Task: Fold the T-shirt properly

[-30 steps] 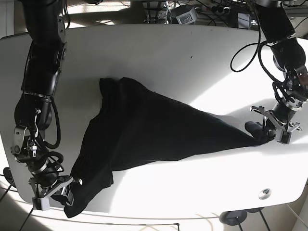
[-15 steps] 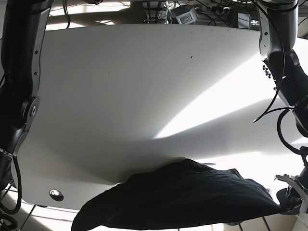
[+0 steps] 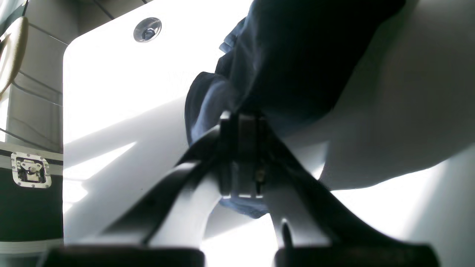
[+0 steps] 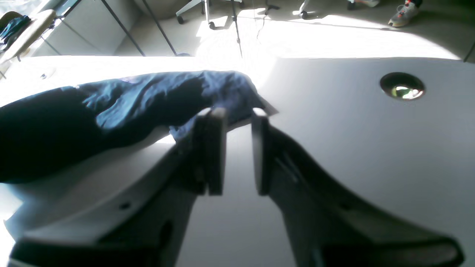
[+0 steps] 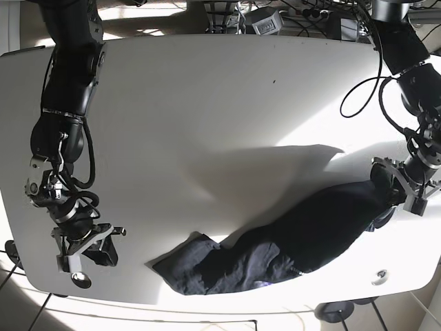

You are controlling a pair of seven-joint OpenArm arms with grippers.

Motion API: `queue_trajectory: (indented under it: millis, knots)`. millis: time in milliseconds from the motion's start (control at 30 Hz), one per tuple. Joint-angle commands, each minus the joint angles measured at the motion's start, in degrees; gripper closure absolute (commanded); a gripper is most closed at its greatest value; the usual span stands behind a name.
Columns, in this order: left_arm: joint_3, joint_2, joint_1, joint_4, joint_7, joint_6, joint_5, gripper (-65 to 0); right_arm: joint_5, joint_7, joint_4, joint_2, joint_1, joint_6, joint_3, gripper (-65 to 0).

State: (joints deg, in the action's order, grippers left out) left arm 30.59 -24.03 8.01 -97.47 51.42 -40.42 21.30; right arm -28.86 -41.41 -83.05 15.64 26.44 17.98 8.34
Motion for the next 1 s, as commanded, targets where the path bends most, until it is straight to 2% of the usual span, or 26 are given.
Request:
queue_trajectory:
  millis: [33,100,233,300,433,500,667,833,1000]
  knots:
    - [2.86,-1.51,-1.99,-2.09,-1.00,0.42,0.11,0.0,-0.98,4.35,2.65,0.14,1.39,0.00,-2.76,-26.8]
    - [5.94,-1.51,-6.30,-3.76,-0.83,0.42,0.11,0.0,-0.98,8.05,8.01,0.14,1.56,0.00,-7.85,-42.3]
    - [11.13,-0.01,-11.83,-4.55,-0.83,0.42,-0.07,0.0,-0.98,17.10,19.70,0.05,3.23,0.00,-17.17,-62.1]
    - [14.47,0.34,-15.44,-4.38,-0.83,0.42,-0.16,0.0,-1.07,20.79,24.63,-0.03,3.67,0.00,-21.39,-63.6]
    - [17.46,0.43,-20.01,-4.29,-0.83,0.42,-0.07,0.0,-0.54,25.10,30.87,-3.81,3.76,0.00,-22.80,-63.6]
    - [19.48,0.52,-21.86,-4.29,-0.83,0.42,-0.07,0.0,3.94,26.33,32.89,-5.92,3.76,0.00,-22.80,-63.6]
    - [23.08,0.52,-25.72,-4.20,-0.83,0.42,-0.07,0.0,20.55,29.41,34.91,-13.13,3.41,0.35,-22.71,-63.6]
    - [23.35,0.52,-27.31,-4.11,-0.91,0.42,-0.07,0.0,27.50,30.29,35.00,-17.70,3.23,0.35,-22.80,-63.6]
    - [23.35,1.92,-27.31,-4.29,-0.91,0.42,-0.33,0.0,35.32,31.43,35.18,-20.87,3.32,0.44,-22.80,-63.6]
